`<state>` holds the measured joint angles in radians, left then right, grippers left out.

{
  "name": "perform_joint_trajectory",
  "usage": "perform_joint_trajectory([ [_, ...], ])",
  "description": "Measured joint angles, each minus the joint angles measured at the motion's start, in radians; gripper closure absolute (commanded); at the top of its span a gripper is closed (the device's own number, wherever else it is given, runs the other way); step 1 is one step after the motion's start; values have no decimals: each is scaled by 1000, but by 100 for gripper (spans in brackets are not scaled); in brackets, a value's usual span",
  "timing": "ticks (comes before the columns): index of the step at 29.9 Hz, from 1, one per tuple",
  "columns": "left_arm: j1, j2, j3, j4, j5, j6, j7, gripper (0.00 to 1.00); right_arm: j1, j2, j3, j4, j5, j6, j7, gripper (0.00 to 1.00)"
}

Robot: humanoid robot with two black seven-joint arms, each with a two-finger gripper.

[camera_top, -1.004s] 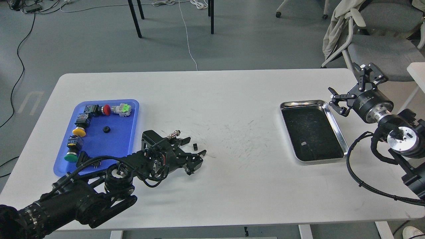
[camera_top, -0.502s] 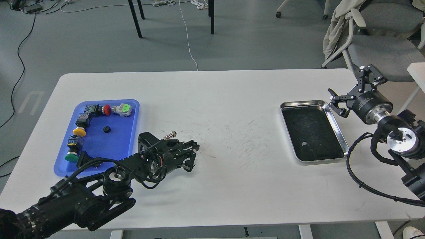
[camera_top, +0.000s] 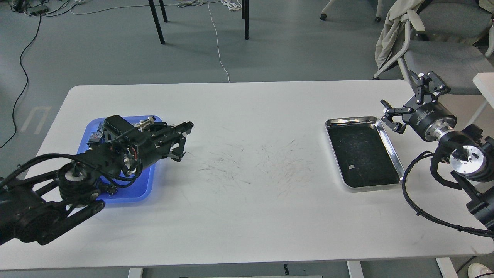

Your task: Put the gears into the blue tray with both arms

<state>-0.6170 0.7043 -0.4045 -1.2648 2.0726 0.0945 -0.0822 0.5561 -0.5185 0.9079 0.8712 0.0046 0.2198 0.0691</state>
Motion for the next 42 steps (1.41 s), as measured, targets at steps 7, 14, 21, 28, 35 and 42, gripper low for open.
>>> perform_joint_trajectory([
  [7, 67, 170, 23, 16, -124, 21, -56, 93, 1, -1, -1, 2, -1, -1, 0, 3],
  [14, 198, 182, 24, 55, -148, 75, -58, 92, 2, -1, -2, 4, -2, -1, 0, 3],
  [21, 216, 149, 25, 114, -160, 82, -55, 89, -1, -4, -6, 2, -3, 3, 0, 3],
  [28, 215, 122, 24, 172, -160, 82, -58, 52, -1, -5, -6, 2, -3, 3, 0, 3],
  [35, 209, 115, 21, 179, -163, 93, -65, 12, -2, -3, -6, 0, -5, 3, 0, 3],
  [42, 171, 118, 9, 140, -217, 103, -67, 3, -2, -2, -6, 0, -7, 3, 0, 3],
])
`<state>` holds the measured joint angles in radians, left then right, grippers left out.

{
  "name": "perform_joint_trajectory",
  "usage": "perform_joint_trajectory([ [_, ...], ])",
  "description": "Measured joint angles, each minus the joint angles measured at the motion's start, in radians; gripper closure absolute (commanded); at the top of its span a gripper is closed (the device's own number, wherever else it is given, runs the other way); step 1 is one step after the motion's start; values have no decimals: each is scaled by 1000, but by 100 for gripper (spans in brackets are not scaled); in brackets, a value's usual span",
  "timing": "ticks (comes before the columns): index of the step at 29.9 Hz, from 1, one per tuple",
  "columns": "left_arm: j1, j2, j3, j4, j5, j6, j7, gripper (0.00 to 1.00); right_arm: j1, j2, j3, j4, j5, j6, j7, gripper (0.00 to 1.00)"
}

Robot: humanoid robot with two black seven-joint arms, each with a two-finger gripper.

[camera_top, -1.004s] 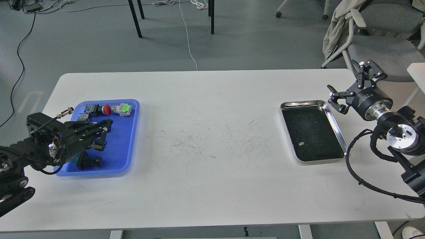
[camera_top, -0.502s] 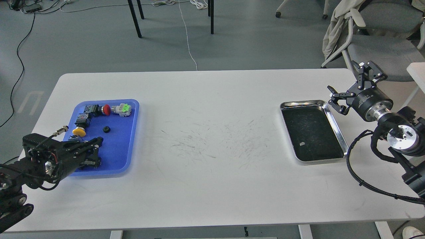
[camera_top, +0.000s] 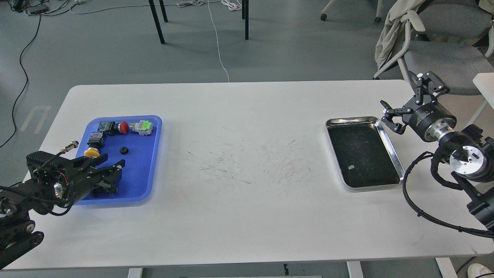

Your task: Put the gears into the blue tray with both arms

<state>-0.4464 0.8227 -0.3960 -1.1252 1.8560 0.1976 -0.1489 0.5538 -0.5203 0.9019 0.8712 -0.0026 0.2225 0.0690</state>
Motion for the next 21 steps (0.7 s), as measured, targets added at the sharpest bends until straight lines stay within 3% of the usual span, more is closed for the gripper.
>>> perform_joint_trajectory([
  [8, -165, 10, -31, -40, -166, 1, 3, 2, 6, 0, 5, 5, 2, -1, 0, 2],
  [13, -312, -19, -33, -26, -457, -3, 21, 2, 37, 1, 11, 13, 5, -3, 0, 2],
  [17, -419, -112, -33, 40, -761, -3, 46, 3, 79, -1, 13, 14, 6, -9, -1, 2],
  [21, -502, -217, -34, 187, -1092, -3, 51, 3, 124, 0, 14, 13, 6, -12, -2, 2],
])
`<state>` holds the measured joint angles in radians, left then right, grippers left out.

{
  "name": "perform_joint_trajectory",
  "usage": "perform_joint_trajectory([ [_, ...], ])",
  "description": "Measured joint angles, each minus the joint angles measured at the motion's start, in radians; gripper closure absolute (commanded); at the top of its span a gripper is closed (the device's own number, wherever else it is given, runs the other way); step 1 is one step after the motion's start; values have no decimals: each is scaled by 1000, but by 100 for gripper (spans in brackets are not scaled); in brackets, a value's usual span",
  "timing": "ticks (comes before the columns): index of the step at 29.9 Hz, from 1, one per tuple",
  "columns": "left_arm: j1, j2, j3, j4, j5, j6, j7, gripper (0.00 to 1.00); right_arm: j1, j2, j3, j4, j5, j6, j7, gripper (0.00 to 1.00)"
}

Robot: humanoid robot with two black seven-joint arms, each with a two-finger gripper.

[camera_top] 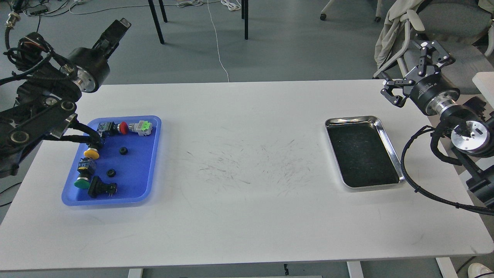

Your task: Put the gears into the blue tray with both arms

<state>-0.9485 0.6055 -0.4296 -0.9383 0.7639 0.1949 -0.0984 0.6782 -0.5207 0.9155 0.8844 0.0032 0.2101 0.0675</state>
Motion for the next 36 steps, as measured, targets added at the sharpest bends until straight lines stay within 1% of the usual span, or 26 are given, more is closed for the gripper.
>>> perform_joint_trajectory([
  [2, -24, -45, 0, 96, -140, -7, 0, 2, 18, 2, 1, -1, 0, -2, 0, 2],
  [4, -34, -98, 0, 216, -270, -42, -5, 2, 27, 6, 3, -1, 1, -4, 0, 2],
  [6, -35, -145, 0, 318, -364, -113, -13, 2, 29, 9, 3, -2, 1, -5, 0, 2],
  [9, -35, -189, -11, 440, -482, -260, -44, 2, 25, 11, 4, -2, 2, -7, -3, 2],
  [11, -24, -201, -31, 486, -546, -367, -77, 2, 19, 11, 4, -2, 3, -8, -8, 2],
  [14, -6, -206, -70, 518, -612, -483, -121, 2, 3, 11, 4, -2, 4, -8, -10, 2],
  [19, 38, -215, -144, 527, -671, -607, -142, 2, -30, 10, 5, -10, 5, -8, -15, 1],
  [22, 59, -235, -192, 534, -716, -641, -145, 2, -35, 10, 5, -10, 12, -8, -31, 1],
  [25, 68, -253, -214, 544, -739, -649, -147, 2, -35, 16, 4, -9, 19, -8, -44, 1],
  [30, 69, -261, -219, 547, -757, -649, -159, 2, -33, 28, 6, -4, 20, -8, -43, 1],
  [36, 69, -263, -216, 549, -759, -634, -155, 2, -33, 31, 6, -3, 20, -5, -41, 1],
])
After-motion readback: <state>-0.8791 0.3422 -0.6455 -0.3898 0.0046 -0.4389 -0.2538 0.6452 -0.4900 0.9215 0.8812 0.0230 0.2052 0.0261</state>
